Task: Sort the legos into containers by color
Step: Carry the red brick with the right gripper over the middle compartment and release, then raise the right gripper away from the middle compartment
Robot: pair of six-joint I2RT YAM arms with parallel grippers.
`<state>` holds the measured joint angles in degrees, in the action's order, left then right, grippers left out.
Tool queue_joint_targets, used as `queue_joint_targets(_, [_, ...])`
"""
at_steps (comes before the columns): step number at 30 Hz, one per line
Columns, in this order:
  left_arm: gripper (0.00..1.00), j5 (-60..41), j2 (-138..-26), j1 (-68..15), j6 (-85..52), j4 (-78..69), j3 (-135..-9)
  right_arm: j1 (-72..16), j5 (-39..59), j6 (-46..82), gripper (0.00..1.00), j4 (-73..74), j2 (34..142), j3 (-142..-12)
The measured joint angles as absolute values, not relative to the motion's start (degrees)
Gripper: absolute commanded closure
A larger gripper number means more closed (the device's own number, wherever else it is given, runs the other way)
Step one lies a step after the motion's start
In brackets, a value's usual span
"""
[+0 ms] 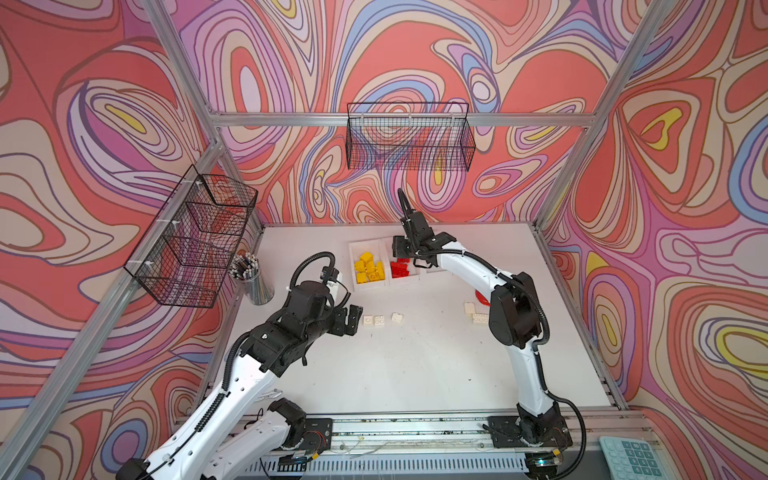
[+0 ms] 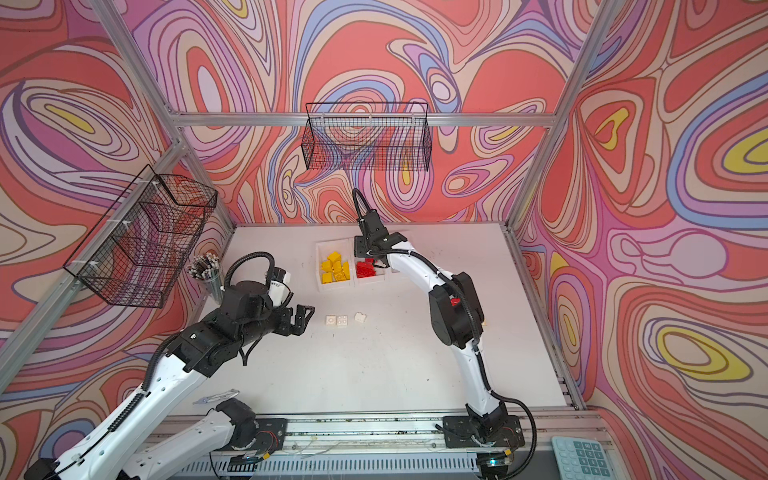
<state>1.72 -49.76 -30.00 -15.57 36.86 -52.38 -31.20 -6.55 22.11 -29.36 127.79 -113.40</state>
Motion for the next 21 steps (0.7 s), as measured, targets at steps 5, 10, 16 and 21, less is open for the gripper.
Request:
queue_joint_targets(5, [0.01, 1.76, -49.87, -30.00, -15.57, 36.86, -52.38, -30.52, -5.87, 21.65, 0.08, -29.56, 130.19, -115.35])
queue_joint_targets(10, [0.01, 1.76, -49.98, -30.00, -15.57, 36.86, -52.38, -30.41, -5.15, 21.04, 0.07, -29.54, 130.08, -115.63])
queue_joint_targets(16, [0.03, 1.72, -50.02, -30.00, -15.59, 36.86, -52.36, -27.94, -3.20, 20.58, 0.09, -28.29, 124.57, -109.73])
queue_joint_targets(21, [0.03, 1.26, -50.19, -30.00, -15.59, 36.77, -52.36, -21.71, -1.28, 20.14, 0.10, -25.80, 111.83, -97.25])
